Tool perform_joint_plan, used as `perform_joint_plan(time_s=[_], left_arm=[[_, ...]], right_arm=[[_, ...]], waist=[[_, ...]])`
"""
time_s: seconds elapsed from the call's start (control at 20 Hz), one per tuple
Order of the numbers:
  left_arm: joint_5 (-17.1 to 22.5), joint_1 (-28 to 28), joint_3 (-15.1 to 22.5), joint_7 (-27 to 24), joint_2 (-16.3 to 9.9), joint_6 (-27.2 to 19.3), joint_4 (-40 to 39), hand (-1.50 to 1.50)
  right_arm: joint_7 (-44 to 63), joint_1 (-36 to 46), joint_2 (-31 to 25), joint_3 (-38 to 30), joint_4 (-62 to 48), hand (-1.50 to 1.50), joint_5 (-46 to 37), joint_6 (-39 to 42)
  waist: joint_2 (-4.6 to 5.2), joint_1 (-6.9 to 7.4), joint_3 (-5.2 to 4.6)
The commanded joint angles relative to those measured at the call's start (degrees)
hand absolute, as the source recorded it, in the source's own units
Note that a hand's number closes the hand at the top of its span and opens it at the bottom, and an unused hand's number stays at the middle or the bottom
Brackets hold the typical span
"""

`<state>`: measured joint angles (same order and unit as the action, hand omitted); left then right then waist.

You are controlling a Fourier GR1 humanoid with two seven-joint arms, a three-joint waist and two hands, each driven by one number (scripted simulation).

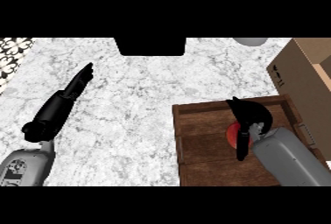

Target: Pick the pear from the tray and place it in the cardboard box

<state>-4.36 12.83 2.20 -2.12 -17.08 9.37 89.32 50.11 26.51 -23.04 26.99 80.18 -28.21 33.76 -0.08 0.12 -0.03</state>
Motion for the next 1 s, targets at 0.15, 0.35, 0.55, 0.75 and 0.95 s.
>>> perform_joint_plan(time_s=[0.15, 0.35, 0.55, 0.75, 0.95], left_arm=[[-3.3, 0.5, 0.5, -1.4, 3.0, -0.4, -1.8, 0.0], [0.2, -1.9, -2.8, -0.7, -1.1, 4.2, 2.3, 0.0], [-0.5, -3.4, -2.5, -2.4, 0.1, 4.2, 1.6, 0.0], [-2.2, 0.4, -1.7, -4.1, 2.0, 3.0, -3.8, 0.0], [-2.1, 1.5, -0.6, -2.2, 2.1, 3.3, -0.4, 0.0]], right_arm=[[-5.2, -4.1, 0.9, -3.2, -0.8, -1.5, -4.2, 1.7], [-12.8, -1.5, 1.1, -1.2, -2.5, 1.5, -8.2, -1.1], [-17.2, -1.1, 1.4, -0.2, -3.5, 1.5, -13.4, -4.9], [-20.9, 5.2, 4.2, -4.9, -15.1, 1.5, -16.4, -14.5], [-19.6, 12.4, 4.5, -15.6, -21.8, 1.5, -14.4, -23.5]], waist=[[0.08, -0.21, 0.03], [0.09, 0.41, 0.06], [0.1, 0.42, 0.05], [0.59, 0.97, 0.08], [1.53, 3.6, 0.28]])
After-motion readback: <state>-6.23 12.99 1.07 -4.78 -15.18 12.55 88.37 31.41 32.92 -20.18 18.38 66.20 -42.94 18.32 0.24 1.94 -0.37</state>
